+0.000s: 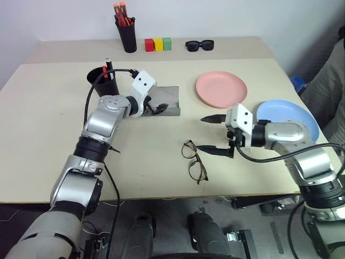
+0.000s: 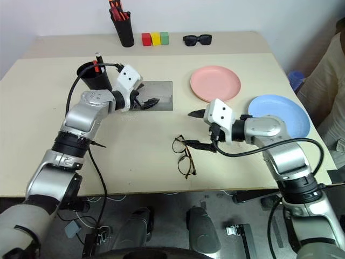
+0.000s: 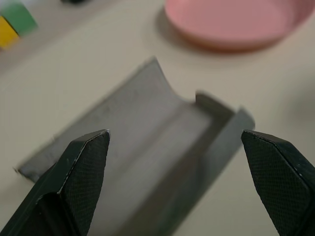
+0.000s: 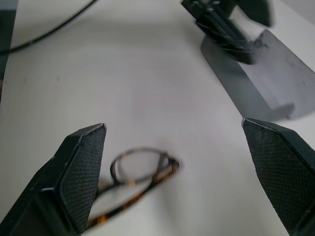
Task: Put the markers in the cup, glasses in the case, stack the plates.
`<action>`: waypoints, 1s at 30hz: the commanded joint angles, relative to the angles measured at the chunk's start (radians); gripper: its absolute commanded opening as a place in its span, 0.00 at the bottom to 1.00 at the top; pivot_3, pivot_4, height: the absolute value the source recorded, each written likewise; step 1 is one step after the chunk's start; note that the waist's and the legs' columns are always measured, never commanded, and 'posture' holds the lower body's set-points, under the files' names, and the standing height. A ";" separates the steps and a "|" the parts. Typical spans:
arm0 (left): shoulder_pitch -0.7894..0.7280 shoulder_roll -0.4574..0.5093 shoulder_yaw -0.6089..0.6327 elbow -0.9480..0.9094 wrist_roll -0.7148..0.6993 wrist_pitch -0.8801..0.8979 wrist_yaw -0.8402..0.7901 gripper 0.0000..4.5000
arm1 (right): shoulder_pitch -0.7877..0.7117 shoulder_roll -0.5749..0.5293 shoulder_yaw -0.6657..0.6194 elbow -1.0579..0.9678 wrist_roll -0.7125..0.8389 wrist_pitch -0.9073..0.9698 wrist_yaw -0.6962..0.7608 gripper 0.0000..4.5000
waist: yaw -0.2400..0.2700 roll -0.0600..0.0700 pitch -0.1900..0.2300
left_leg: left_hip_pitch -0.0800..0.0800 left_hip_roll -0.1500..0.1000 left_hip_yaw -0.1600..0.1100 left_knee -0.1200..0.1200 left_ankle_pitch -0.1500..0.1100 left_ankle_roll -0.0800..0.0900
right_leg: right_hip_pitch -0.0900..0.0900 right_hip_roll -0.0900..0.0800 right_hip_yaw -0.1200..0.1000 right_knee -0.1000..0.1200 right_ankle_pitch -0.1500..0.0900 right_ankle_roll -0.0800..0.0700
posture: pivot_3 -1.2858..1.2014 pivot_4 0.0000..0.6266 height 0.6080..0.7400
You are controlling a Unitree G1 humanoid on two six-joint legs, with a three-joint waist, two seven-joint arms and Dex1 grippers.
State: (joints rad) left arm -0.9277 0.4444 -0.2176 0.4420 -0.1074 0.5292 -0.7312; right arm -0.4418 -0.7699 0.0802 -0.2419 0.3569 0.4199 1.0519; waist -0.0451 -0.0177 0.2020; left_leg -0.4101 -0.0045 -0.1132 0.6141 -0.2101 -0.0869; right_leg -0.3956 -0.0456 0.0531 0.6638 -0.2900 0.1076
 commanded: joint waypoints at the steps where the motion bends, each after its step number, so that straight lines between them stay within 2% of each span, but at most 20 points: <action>1: -0.076 0.009 -0.013 0.103 0.035 -0.018 -0.058 0.97 | 0.025 -0.018 -0.047 -0.039 0.008 -0.018 -0.003 1.00 | 0.002 0.000 0.000 | 0.000 0.000 0.000 0.000 0.000 0.000 | 0.000 0.000 0.000 0.000 0.000 0.000 | 0.52 0.24 1.00; 7: -0.153 -0.002 -0.025 0.311 0.082 -0.087 -0.150 0.97 | 0.077 -0.011 -0.064 -0.066 0.006 -0.031 -0.022 1.00 | 0.002 0.000 0.000 | 0.000 0.000 0.000 0.000 0.000 0.000 | 0.000 0.000 0.000 0.000 0.000 0.000 | 0.52 0.24 1.00; 8: -0.161 -0.007 -0.023 0.337 0.086 -0.099 -0.159 0.92 | 0.080 -0.010 -0.065 -0.068 0.007 -0.032 -0.026 1.00 | 0.001 0.000 0.000 | 0.000 0.000 0.000 0.000 0.000 0.000 | 0.000 0.000 0.000 0.000 0.000 0.000 | 0.52 0.24 1.00; 11: -0.183 -0.021 -0.011 0.399 0.092 -0.141 -0.180 0.68 | 0.081 -0.008 -0.064 -0.071 0.007 -0.031 -0.032 1.00 | 0.001 0.000 0.000 | 0.000 0.000 0.000 0.000 0.000 0.000 | 0.000 0.000 0.000 0.000 0.000 0.000 | 0.52 0.24 1.00; 14: -0.195 -0.031 0.003 0.437 0.092 -0.161 -0.188 0.35 | 0.076 -0.007 -0.062 -0.069 0.007 -0.030 -0.036 1.00 | 0.002 0.000 0.000 | 0.000 0.000 0.000 0.000 0.000 0.000 | 0.000 0.000 0.000 0.000 0.000 0.000 | 0.52 0.24 1.00; 15: -0.196 -0.031 0.002 0.444 0.095 -0.169 -0.190 0.21 | 0.072 -0.007 -0.061 -0.068 0.006 -0.029 -0.038 1.00 | 0.002 0.000 0.000 | 0.000 0.000 0.000 0.000 0.000 0.000 | 0.000 0.000 0.000 0.000 0.000 0.000 | 0.52 0.24 1.00; 17: -0.189 -0.029 -0.003 0.447 0.105 -0.193 -0.194 0.01 | 0.064 -0.007 -0.059 -0.067 0.007 -0.027 -0.039 1.00 | 0.001 0.000 0.000 | 0.000 0.000 0.000 0.000 0.000 0.000 | 0.000 0.000 0.000 0.000 0.000 0.000 | 0.52 0.24 1.00; 21: -0.161 -0.012 -0.027 0.427 0.140 -0.270 -0.216 0.01 | 0.053 -0.007 -0.055 -0.059 0.005 -0.027 -0.037 1.00 | 0.002 0.000 0.000 | 0.000 0.000 0.000 0.000 0.000 0.000 | 0.000 -0.001 0.000 0.000 0.000 0.000 | 0.52 0.24 1.00; 24: -0.116 0.017 -0.026 0.351 0.132 -0.325 -0.292 0.01 | 0.056 -0.014 -0.050 -0.060 0.005 -0.028 -0.026 1.00 | 0.000 0.000 0.000 | -0.001 0.000 0.000 0.000 0.000 0.000 | 0.000 -0.001 0.000 0.000 0.000 0.000 | 0.52 0.24 1.00; 30: 0.067 0.151 -0.041 0.021 0.068 -0.395 -0.563 0.01 | 0.032 -0.028 -0.054 -0.069 0.028 0.034 -0.015 1.00 | -0.001 0.000 0.000 | -0.001 0.000 0.000 0.000 0.000 0.000 | -0.001 0.000 0.000 0.000 0.000 0.000 | 0.52 0.24 1.00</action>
State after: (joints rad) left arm -0.8714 0.5628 -0.2603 0.5687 -0.0119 0.1700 -1.2245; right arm -0.3855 -0.7792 0.0507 -0.2738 0.3616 0.4346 1.0346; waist -0.0461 -0.0176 0.2021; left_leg -0.4107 -0.0041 -0.1128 0.6138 -0.2101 -0.0869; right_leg -0.3964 -0.0460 0.0537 0.6640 -0.2900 0.1077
